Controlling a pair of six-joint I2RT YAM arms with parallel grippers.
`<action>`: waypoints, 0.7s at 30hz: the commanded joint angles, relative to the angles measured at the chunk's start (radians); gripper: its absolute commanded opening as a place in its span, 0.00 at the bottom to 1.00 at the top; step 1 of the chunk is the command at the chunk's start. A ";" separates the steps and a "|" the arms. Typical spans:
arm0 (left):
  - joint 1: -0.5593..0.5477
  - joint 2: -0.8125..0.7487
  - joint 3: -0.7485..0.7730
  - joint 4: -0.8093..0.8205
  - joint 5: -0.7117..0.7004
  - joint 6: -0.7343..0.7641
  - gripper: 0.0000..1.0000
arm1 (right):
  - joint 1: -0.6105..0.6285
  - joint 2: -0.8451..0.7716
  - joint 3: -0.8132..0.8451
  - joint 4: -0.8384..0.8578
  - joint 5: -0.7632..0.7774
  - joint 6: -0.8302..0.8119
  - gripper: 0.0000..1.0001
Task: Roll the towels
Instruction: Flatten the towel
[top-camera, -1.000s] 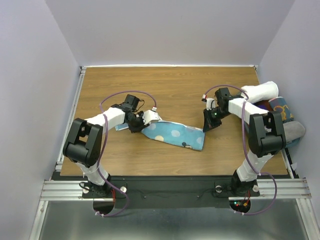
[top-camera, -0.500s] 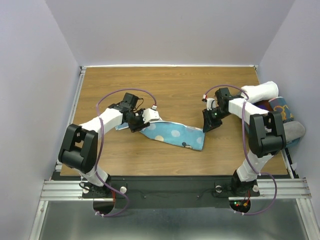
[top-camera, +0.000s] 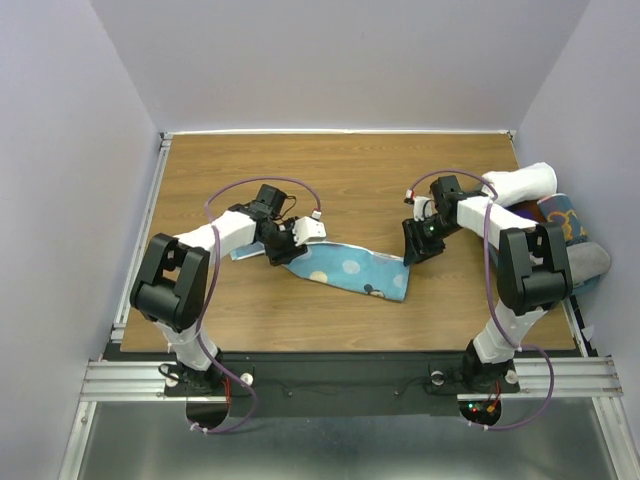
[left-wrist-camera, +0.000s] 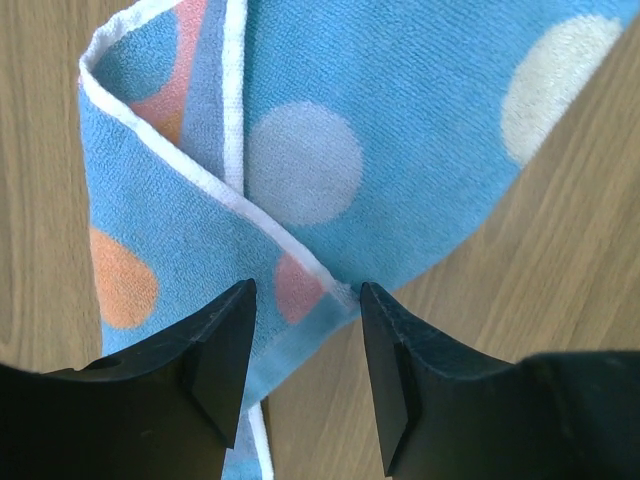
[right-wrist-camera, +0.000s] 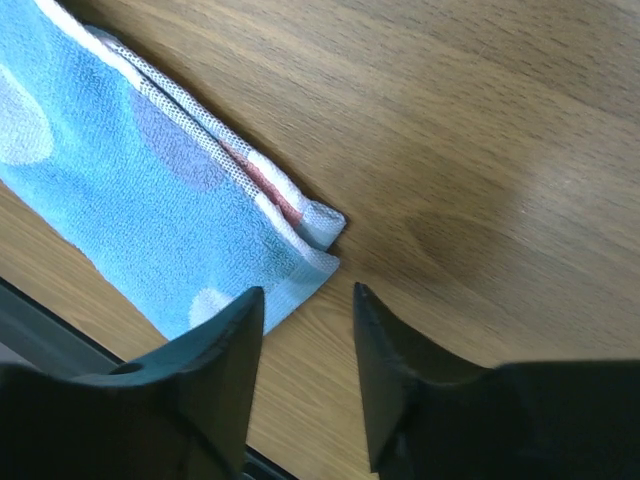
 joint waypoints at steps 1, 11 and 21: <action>-0.007 0.033 0.052 0.012 0.015 -0.021 0.57 | 0.007 -0.036 -0.015 0.007 0.015 -0.012 0.48; -0.007 0.038 0.107 -0.055 0.009 -0.015 0.19 | 0.004 -0.029 -0.016 0.003 0.021 -0.023 0.49; 0.058 0.058 0.312 -0.098 0.026 -0.049 0.06 | 0.005 -0.019 -0.018 0.000 0.005 -0.035 0.50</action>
